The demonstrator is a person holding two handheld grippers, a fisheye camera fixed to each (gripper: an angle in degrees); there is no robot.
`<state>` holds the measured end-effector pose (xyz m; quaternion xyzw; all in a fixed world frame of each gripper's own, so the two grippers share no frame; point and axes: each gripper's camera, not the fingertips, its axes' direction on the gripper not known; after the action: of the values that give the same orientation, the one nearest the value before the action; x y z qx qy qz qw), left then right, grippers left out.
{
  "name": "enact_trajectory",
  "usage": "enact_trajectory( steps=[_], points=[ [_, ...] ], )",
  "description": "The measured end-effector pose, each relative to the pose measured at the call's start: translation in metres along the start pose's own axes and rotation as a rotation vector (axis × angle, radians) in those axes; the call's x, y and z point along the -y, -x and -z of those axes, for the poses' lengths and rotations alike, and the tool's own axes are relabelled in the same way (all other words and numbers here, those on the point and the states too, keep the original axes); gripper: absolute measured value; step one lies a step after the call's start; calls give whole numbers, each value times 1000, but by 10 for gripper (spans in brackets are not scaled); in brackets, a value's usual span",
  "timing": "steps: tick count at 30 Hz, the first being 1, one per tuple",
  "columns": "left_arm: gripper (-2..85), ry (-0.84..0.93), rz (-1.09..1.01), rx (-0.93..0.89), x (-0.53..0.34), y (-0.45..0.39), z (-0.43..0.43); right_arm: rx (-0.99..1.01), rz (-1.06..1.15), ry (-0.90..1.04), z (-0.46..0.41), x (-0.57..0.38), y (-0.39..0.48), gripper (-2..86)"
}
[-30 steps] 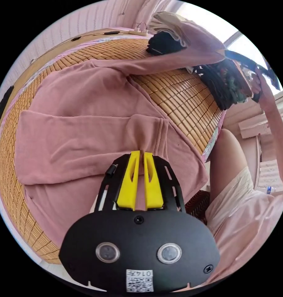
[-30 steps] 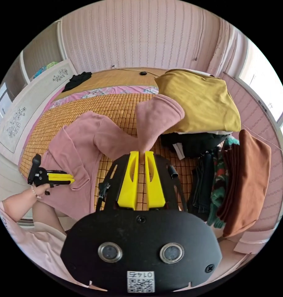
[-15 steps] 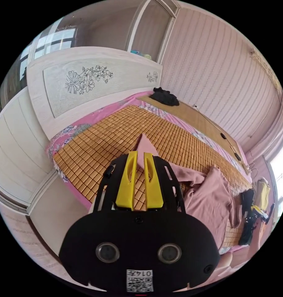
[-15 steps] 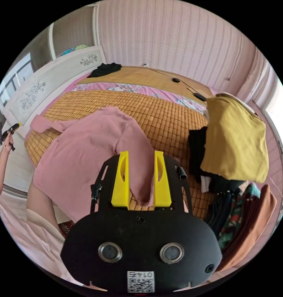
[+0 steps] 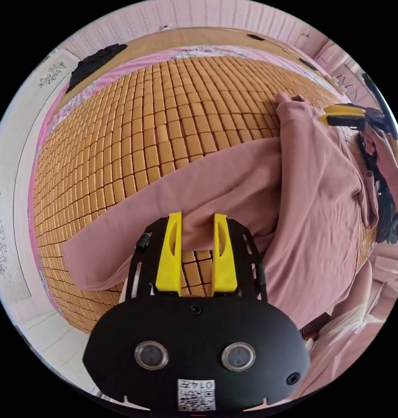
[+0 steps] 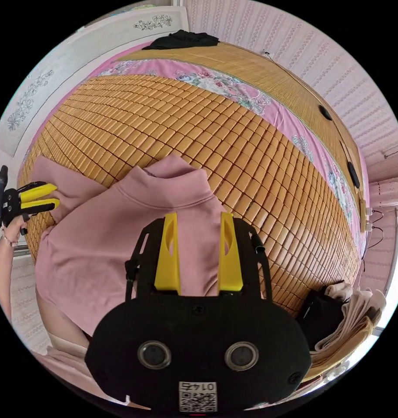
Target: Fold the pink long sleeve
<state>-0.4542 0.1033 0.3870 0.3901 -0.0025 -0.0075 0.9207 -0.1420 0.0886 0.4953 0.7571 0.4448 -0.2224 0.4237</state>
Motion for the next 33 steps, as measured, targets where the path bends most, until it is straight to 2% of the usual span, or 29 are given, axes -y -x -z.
enact_trajectory(
  steps=[2, 4, 6, 9, 14, 16, 18, 21, 24, 26, 29, 31, 33],
  points=[
    [49, -13, -4, -37, -5, 7, 1, -48, 31, 134, -26, 14, -8, 11],
    [42, -96, 11, -9, -16, 17, 17, -69, 78, 75, -17, 15, -11, -1],
    [42, -265, 106, 45, -36, 40, 50, -62, 96, 24, -4, 18, -19, -6],
    [47, -392, 255, 64, -56, 74, 65, -30, 64, -45, 11, 26, -42, -8],
    [48, -334, 457, -6, -69, 99, 29, 77, -73, 54, -12, 36, -75, -8],
    [49, -289, 458, -32, -75, 95, 19, 121, -44, 107, -21, 30, -77, -7],
    [53, -153, 448, -131, -82, 95, -7, 110, 1, 116, -31, 21, -76, -6],
    [57, -196, 446, -146, -88, 93, 9, 109, 46, 105, -31, 12, -77, 3],
    [45, -322, 316, -39, -78, 75, 54, 57, 124, 1, -11, 9, -76, 21],
    [44, -350, 197, 5, -54, 58, 72, 8, 122, -83, -7, 15, -78, 71],
    [55, -332, 22, -11, 8, 23, 73, 60, 112, -88, -26, 34, -80, 117],
    [67, -303, -47, -9, 47, -2, 57, 69, 98, -89, -45, 47, -79, 105],
    [76, -202, -90, 3, 92, -30, 21, 20, 74, -76, -67, 60, -77, 80]
  ],
)
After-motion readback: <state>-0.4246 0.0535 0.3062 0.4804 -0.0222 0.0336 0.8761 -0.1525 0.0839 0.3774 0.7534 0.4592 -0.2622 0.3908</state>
